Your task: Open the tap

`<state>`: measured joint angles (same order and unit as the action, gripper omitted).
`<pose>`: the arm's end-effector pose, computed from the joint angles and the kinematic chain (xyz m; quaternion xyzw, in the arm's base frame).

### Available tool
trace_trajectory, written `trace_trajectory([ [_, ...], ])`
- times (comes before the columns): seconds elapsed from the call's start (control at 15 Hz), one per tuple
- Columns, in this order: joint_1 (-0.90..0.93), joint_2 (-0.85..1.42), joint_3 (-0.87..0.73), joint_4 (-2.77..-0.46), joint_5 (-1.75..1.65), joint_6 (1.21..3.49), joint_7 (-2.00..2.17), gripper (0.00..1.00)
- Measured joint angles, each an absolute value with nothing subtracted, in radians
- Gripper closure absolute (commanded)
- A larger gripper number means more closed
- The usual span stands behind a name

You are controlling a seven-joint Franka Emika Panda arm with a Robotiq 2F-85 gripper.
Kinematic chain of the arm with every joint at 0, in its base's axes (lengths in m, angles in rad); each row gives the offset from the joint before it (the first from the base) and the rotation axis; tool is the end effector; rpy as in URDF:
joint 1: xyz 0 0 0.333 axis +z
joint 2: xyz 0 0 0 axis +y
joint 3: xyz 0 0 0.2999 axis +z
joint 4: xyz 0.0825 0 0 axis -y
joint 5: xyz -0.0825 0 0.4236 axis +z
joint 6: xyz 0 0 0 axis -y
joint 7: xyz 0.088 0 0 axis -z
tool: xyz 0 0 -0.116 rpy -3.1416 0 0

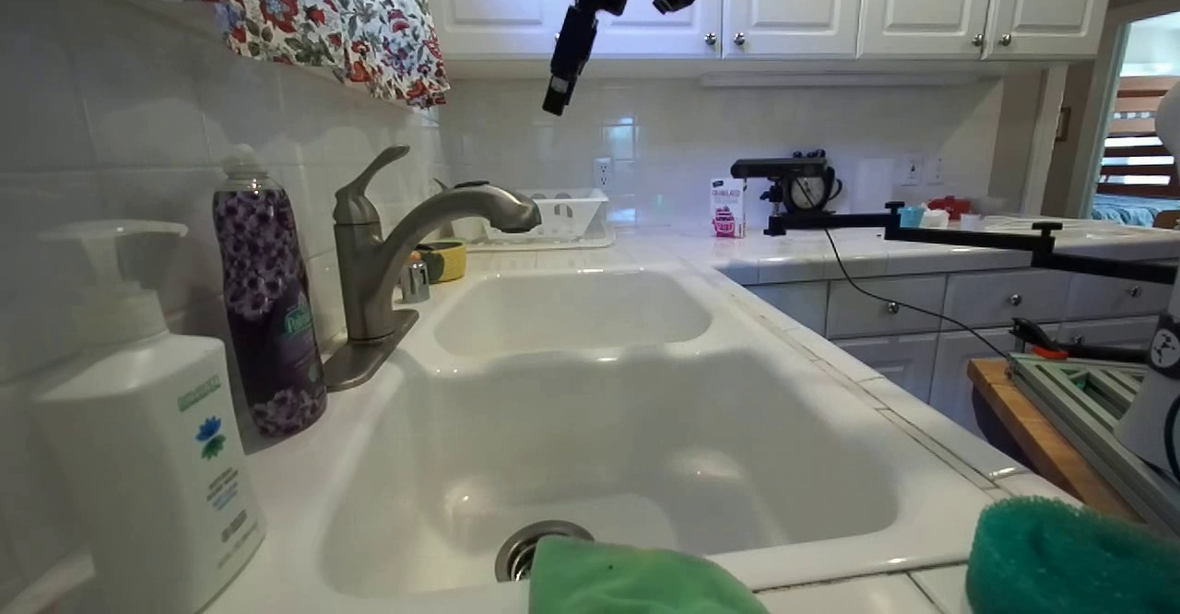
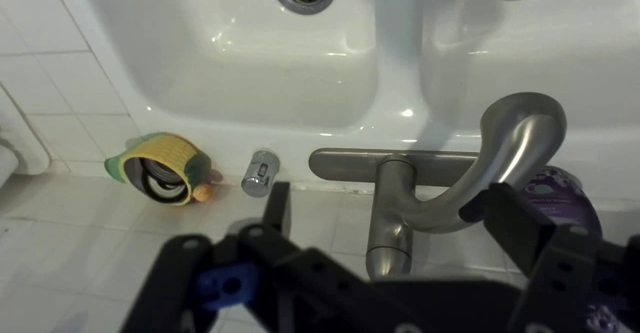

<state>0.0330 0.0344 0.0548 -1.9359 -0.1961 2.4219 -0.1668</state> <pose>0.6427 0.0543 0.4754 0.9549 0.1798 0.2196 0.0872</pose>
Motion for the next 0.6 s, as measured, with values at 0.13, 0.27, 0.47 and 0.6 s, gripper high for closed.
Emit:
trace_trajectory([
  [0.13,0.04,0.059,0.058,-1.936,-0.235,2.46,-0.167,0.0],
  [0.27,0.04,0.059,0.056,-1.935,-0.243,2.464,-0.169,0.0],
  [0.47,0.039,0.059,0.056,-1.934,-0.243,2.469,-0.174,0.0],
  [0.6,0.04,0.073,0.058,-1.918,-0.243,2.493,-0.183,0.0],
])
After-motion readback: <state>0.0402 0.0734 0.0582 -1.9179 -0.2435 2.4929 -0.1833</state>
